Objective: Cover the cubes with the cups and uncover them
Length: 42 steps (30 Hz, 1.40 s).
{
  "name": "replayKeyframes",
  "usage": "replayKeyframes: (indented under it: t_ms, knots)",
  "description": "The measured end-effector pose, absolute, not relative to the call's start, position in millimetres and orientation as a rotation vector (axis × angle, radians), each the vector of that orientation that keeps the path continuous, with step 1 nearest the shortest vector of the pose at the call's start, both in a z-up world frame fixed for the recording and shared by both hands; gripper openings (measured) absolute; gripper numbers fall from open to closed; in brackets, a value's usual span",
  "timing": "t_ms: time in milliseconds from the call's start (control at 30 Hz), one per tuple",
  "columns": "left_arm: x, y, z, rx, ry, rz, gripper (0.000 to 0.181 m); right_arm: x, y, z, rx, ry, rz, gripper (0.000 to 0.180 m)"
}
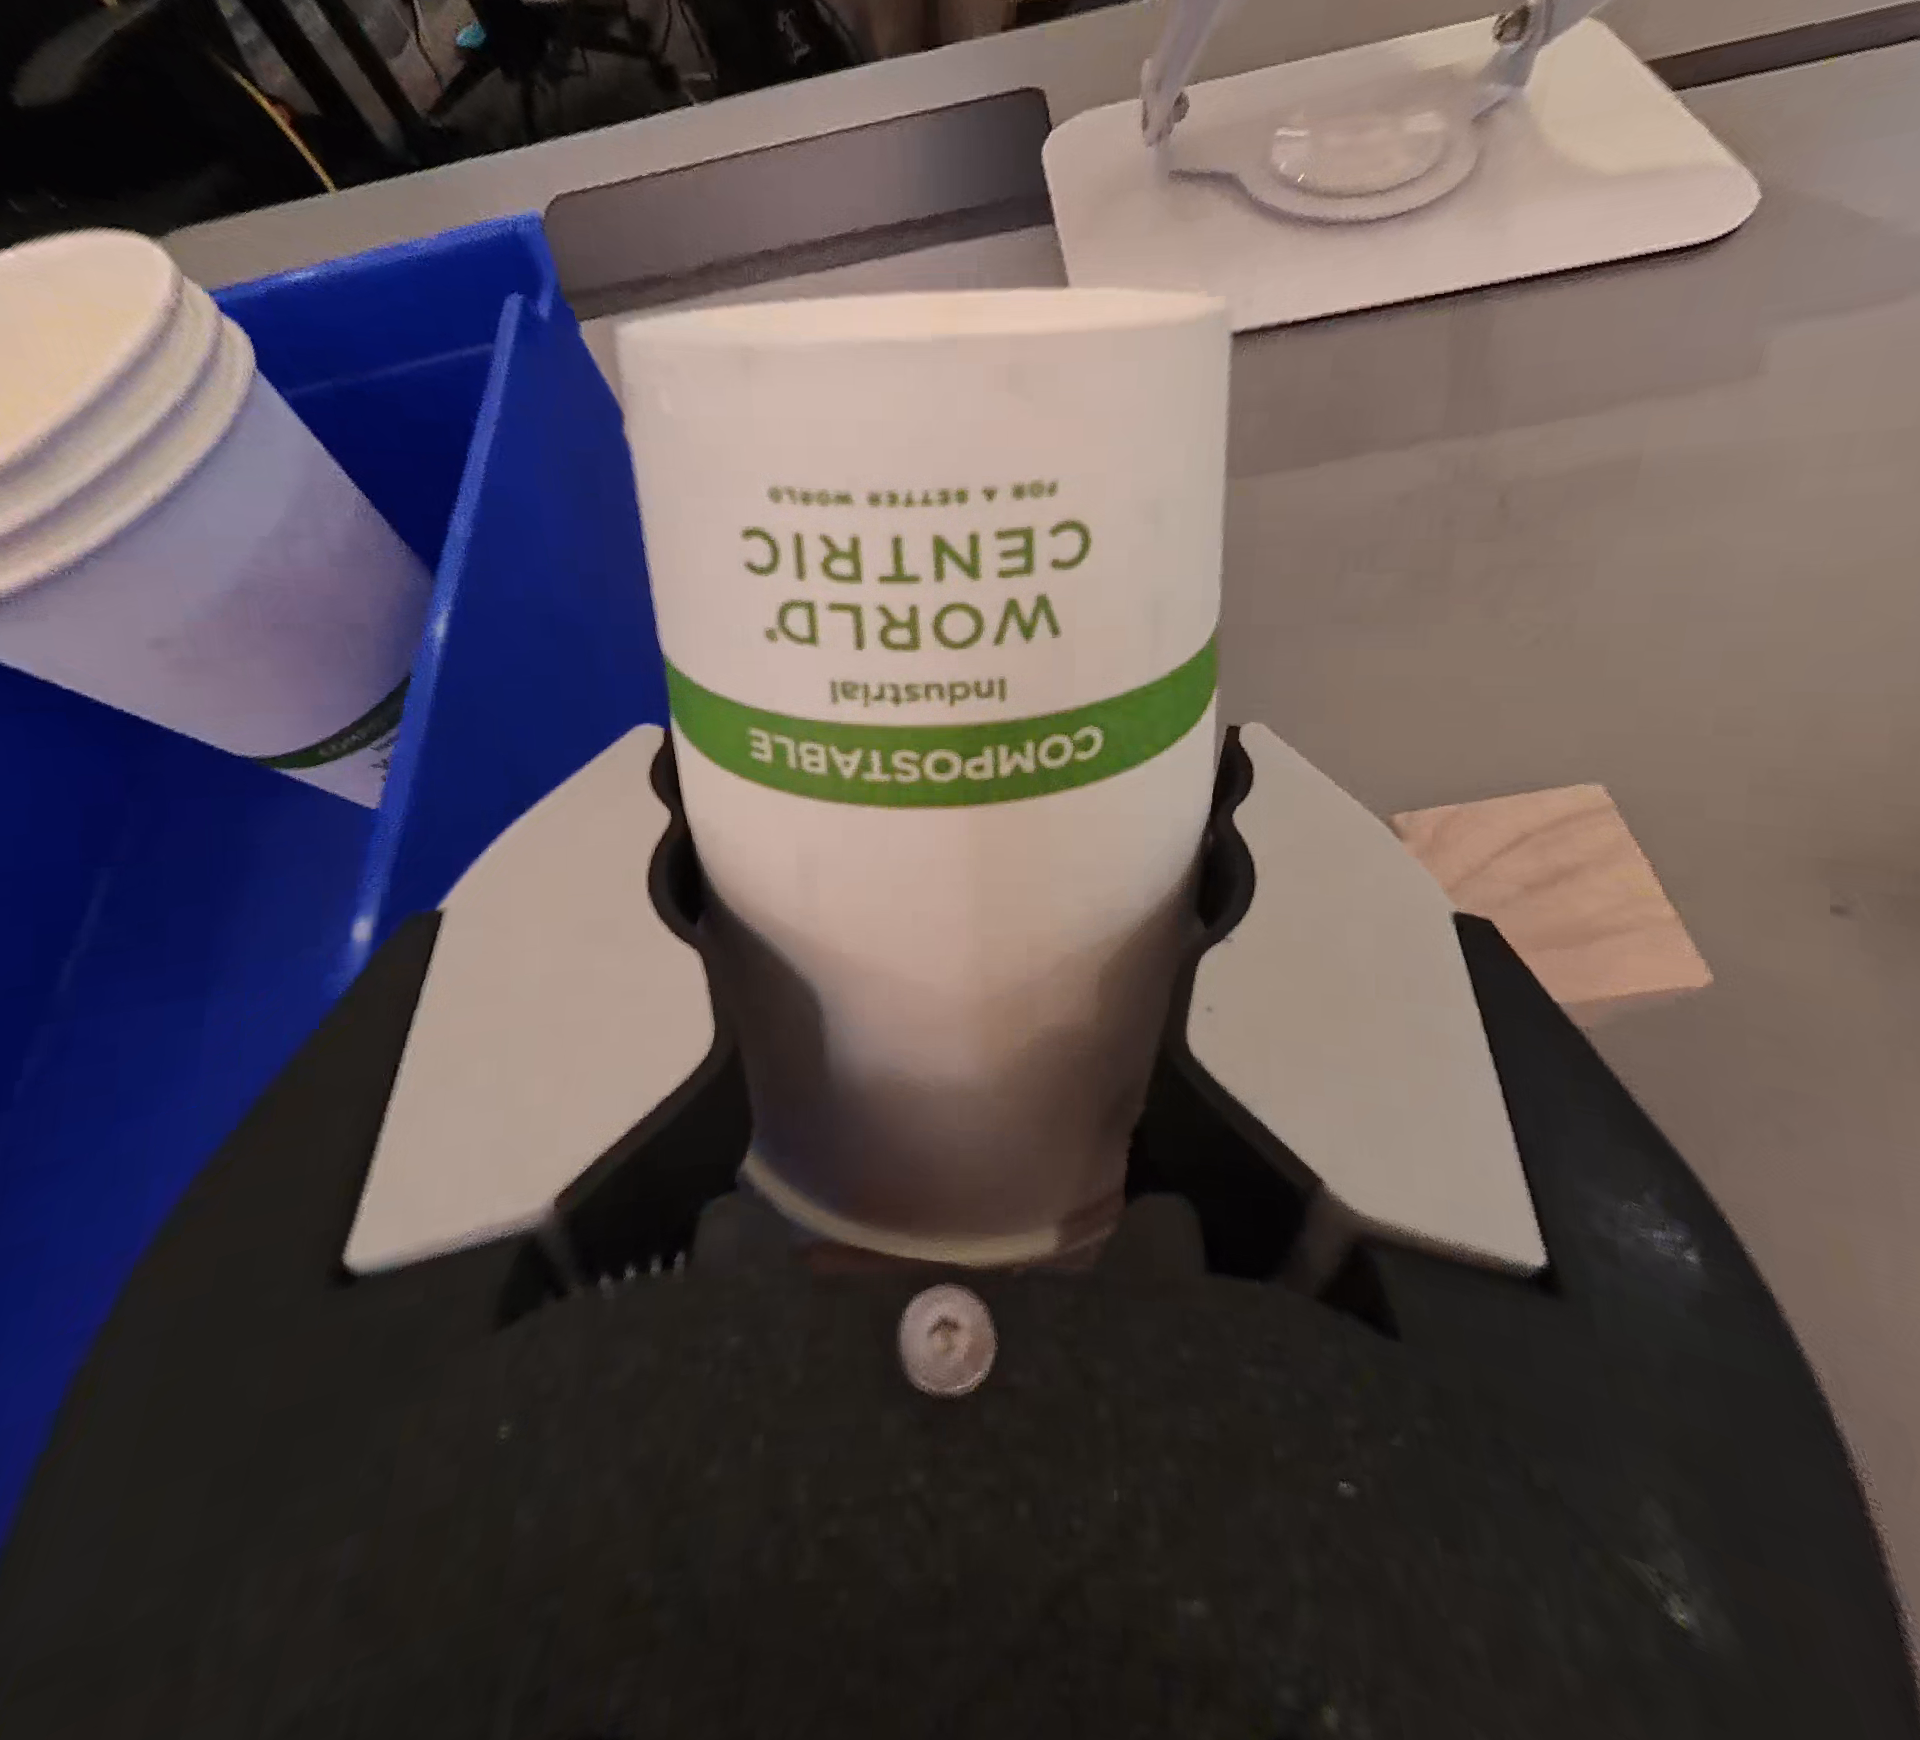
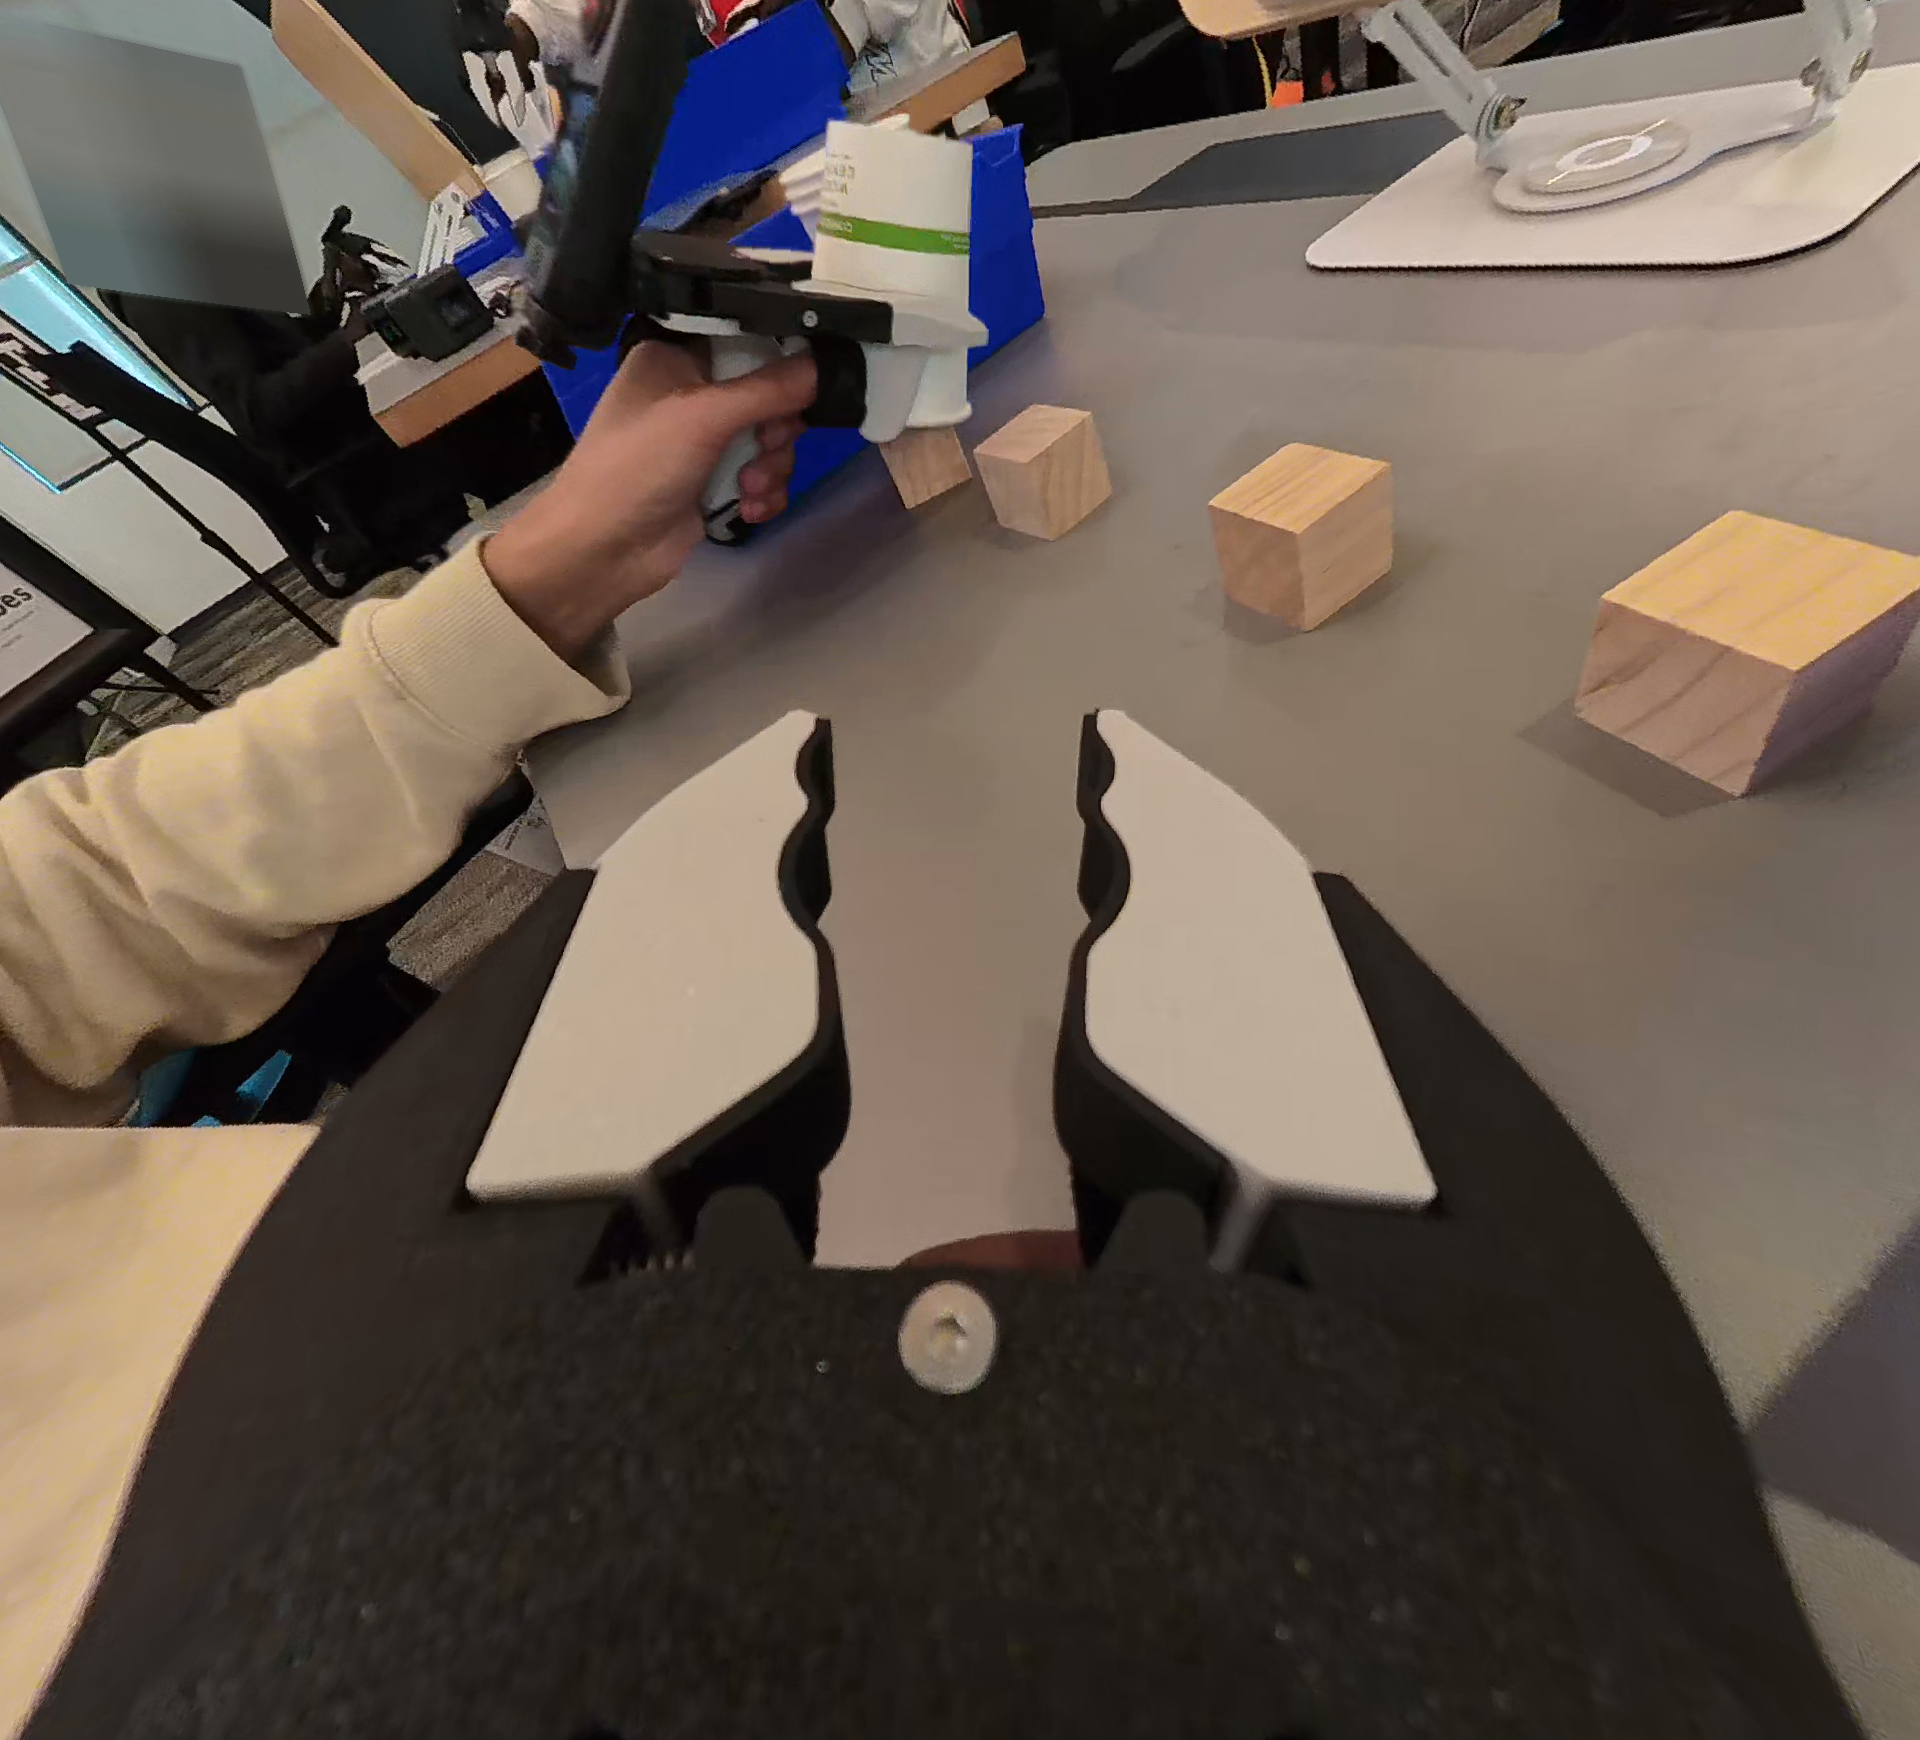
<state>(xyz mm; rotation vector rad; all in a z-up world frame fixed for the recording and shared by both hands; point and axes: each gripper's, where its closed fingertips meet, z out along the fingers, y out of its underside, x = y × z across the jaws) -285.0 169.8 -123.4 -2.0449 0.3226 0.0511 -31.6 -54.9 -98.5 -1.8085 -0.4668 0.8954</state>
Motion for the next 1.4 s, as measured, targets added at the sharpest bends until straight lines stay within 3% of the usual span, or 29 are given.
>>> replayKeyframes:
  t_ms: [33, 400, 633, 867, 1000, 1167, 1333, 1400]
  knots:
    - [-286, 170, -129, -2.067, 0.32, 0.053, 0.096, -32, -55, -98, -1.807, -0.471, 0.893, 0.045]
    - [-284, 150, -177, -2.231, 0.329, -0.066, 0.096, -33, -57, -98, -1.811, -0.479, 0.896, 0.045]
    - [-287, 137, -167, -2.187, 0.369, -0.053, 0.103, -34, -58, -100, -1.82, -0.496, 0.891, 0.045]
    - [-296, 67, -116, -2.081, 0.402, -0.056, 0.109, -30, -58, -98, -1.818, -0.492, 0.889, 0.045]
    - [-309, -4, -69, -1.95, 0.36, -0.283, 0.094, -32, -60, -96, -1.803, -0.498, 0.906, 0.046]
    - [-332, -49, -71, -1.958, 0.255, -0.507, 0.088, -39, -61, -99, -1.811, -0.52, 0.896, 0.046]
    - [-334, -6, -67, -2.048, 0.475, -0.485, 0.084, -42, -61, -104, -1.827, -0.526, 0.912, 0.046]
    - [-348, 40, -51, -2.092, 0.612, -0.378, 0.075, -43, -61, -104, -1.83, -0.535, 0.907, 0.046]
